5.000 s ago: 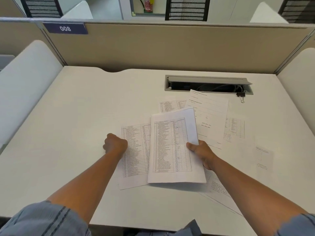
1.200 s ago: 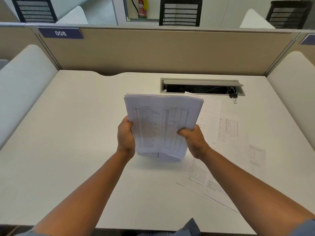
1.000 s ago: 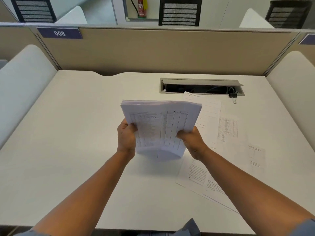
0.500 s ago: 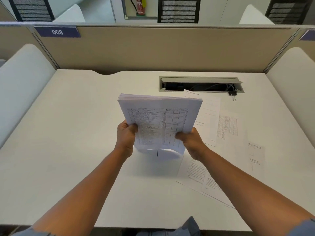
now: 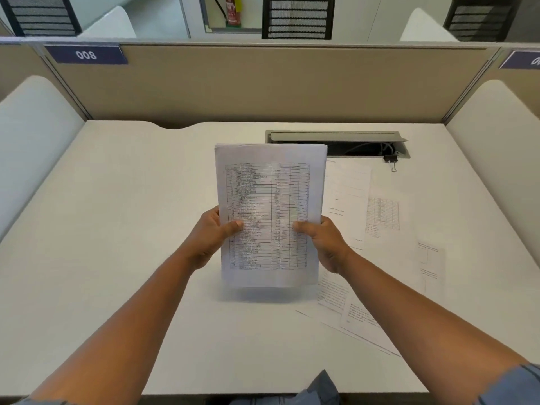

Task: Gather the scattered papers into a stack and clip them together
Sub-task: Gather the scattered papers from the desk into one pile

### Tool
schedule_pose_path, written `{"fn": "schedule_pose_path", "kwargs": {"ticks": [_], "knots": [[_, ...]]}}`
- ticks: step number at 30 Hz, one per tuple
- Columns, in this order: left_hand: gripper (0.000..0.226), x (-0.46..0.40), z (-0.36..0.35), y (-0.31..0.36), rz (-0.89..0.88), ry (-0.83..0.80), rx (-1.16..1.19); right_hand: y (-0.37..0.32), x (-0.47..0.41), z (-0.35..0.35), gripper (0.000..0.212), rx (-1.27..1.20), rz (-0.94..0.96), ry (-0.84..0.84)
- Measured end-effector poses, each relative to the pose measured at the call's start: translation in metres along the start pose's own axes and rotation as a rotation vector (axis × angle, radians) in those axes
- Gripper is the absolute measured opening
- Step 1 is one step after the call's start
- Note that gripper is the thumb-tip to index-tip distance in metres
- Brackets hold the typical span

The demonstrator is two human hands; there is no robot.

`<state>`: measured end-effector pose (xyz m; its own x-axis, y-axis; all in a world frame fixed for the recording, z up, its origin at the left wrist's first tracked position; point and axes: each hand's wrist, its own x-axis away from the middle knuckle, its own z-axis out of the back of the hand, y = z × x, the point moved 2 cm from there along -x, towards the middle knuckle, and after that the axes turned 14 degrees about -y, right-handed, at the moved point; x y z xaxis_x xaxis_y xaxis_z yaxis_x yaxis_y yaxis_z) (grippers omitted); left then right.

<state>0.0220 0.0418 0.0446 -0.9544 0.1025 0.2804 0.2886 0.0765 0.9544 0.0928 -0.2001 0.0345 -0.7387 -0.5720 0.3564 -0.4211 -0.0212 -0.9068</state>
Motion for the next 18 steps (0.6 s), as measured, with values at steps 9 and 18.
{"fn": "schedule_pose_path", "kwargs": {"ticks": [9,18], "knots": [[0.035,-0.017,-0.008,-0.021,0.22,0.131,0.008,0.013,0.001,0.019,0.017,0.027,-0.072,0.033],[0.033,-0.024,-0.004,-0.043,0.399,0.267,-0.078,0.038,0.001,0.094,0.053,0.468,-0.179,0.609]]}}
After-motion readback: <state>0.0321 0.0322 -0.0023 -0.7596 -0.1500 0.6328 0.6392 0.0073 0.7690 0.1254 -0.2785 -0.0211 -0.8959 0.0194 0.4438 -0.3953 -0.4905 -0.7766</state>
